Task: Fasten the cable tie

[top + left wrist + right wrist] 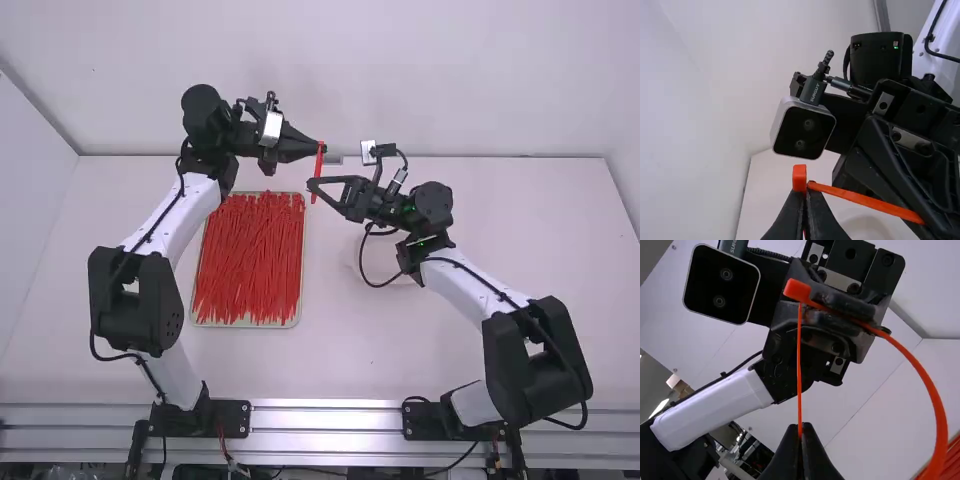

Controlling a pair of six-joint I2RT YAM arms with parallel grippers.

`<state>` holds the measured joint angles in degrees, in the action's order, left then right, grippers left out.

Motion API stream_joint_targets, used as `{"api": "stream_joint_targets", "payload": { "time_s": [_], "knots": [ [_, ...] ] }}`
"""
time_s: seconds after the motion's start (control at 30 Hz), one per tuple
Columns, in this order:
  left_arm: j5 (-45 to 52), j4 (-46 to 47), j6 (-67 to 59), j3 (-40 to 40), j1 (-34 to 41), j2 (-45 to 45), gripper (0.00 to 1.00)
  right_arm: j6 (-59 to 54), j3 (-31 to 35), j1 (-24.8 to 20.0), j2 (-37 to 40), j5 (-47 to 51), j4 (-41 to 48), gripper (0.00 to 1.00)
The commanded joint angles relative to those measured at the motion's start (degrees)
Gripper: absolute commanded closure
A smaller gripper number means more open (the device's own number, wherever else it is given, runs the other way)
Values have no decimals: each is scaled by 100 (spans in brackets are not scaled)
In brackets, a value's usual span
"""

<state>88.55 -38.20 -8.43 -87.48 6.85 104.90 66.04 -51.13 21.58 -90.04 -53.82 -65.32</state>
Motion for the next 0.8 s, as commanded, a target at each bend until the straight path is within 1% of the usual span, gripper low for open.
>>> {"api": "stream_joint_targets", "payload": {
  "time_s": [0.0,0.13,0.47,0.6,0.77],
  "knots": [
    [118,20,-46,-127,13,11,98,-4,44,0,-31,-13,-22,100],
    [118,20,-39,-127,7,11,98,22,44,-103,-31,-13,-22,100],
    [118,70,-44,-127,-2,11,98,15,44,-63,-31,-7,-24,100],
    [118,195,-42,-127,66,11,98,17,44,-72,-31,151,-31,100],
    [118,313,-44,-127,63,11,98,17,44,-103,-31,181,-197,100]
  ]
}}
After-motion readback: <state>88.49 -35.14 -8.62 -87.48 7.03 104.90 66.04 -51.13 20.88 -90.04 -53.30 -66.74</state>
